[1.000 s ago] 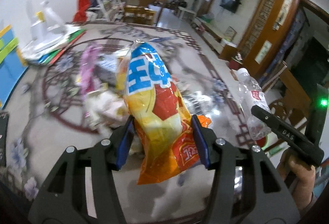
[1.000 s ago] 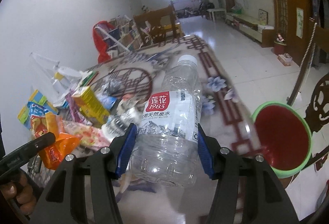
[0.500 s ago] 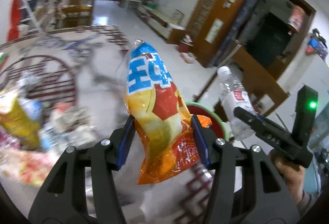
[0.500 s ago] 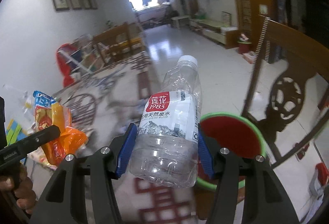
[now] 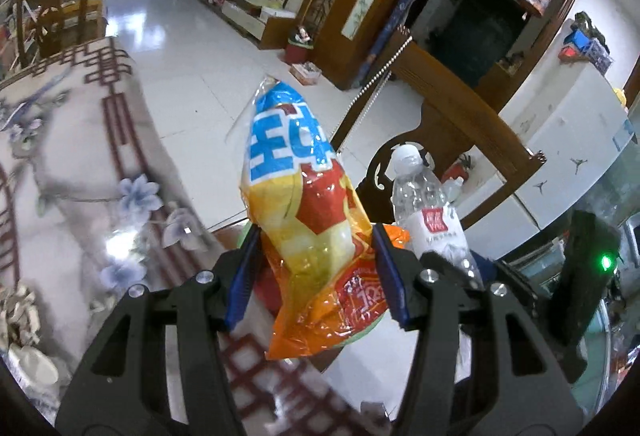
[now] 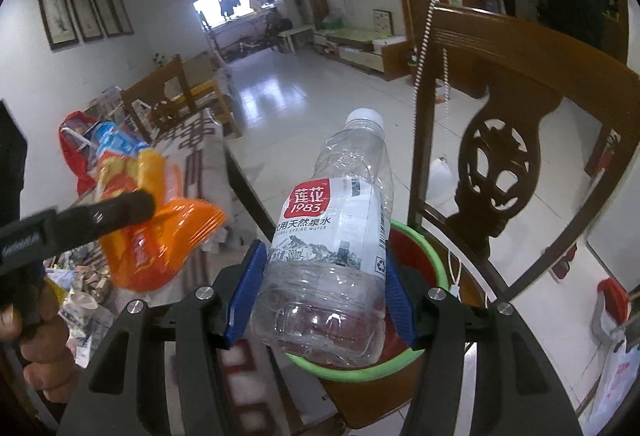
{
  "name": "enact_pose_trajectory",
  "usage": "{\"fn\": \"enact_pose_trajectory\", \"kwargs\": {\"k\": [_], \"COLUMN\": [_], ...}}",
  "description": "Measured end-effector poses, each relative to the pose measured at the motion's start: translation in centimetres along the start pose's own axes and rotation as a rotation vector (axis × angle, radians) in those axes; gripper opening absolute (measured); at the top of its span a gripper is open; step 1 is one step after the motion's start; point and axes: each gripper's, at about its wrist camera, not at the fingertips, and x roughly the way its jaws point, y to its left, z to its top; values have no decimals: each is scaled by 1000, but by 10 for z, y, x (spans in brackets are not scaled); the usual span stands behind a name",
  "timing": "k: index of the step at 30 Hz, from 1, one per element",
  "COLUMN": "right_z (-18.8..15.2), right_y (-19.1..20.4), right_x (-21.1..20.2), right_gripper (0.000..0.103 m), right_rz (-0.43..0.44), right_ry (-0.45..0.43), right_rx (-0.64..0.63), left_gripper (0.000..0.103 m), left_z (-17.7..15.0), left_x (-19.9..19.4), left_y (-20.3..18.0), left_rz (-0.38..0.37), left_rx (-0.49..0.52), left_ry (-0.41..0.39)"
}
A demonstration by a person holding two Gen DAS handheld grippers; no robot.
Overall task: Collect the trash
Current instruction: 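Carry the chip bag and water bottle over the red bin with both tools, then open both tools to drop the bag and bottle into the red bin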
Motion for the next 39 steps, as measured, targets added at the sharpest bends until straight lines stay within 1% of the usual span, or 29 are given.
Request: {"fn": "enact_pose_trajectory", "kwargs": {"k": [5,10,12,16,18,19,20,21,23,24,25,26,29,33,39], "right_z": [2,2,1,0,0,0,0,0,0,1,0,0,0,2,4], "right_y": [-11,-12,-10,-9,-8,-7,-7,-6,-3,-1,2,4,4,3,16], "right_x": [8,18,22,28,30,30,31,31,30,30,30,30,28,25,21], "right_gripper": [55,55,55,55,56,56,63,74,85,88,89,89,90,90,91], "right_rz": [-15,-11,-11,-12,-16,-20,-23,-17,-11,-17,-23,-24,-26,-22,-12], "right_ry": [14,47,55,71,73,73,75,75,66,63,63,63,54,39,22], "right_rx": [10,9,-2,-12,-16,-20,-22,-18,-30,-40,-54,-62,-63,-55,-80], "left_gripper": [53,53,53,57,60,63,68,71,78,82,92,94,96,97,97], "left_z": [11,20,24,30,33,34,35,35,35,35,36,36,37,34,25], "left_x": [32,48,54,65,68,69,70,71,70,70,69,68,63,49,13], "left_y": [-2,-2,-5,-6,-8,-9,-10,-10,-10,-10,-9,-7,-4,2,13], "left_rz": [-5,-21,-26,-52,-53,-55,-56,-56,-65,-68,-76,-87,-94,-85,-24], "left_rx": [-1,-29,-22,-38,-51,-55,-60,-62,-66,-72,-82,-93,-107,-108,-96], "left_ry": [47,70,78,93,88,87,87,87,85,82,79,77,70,53,0]}}
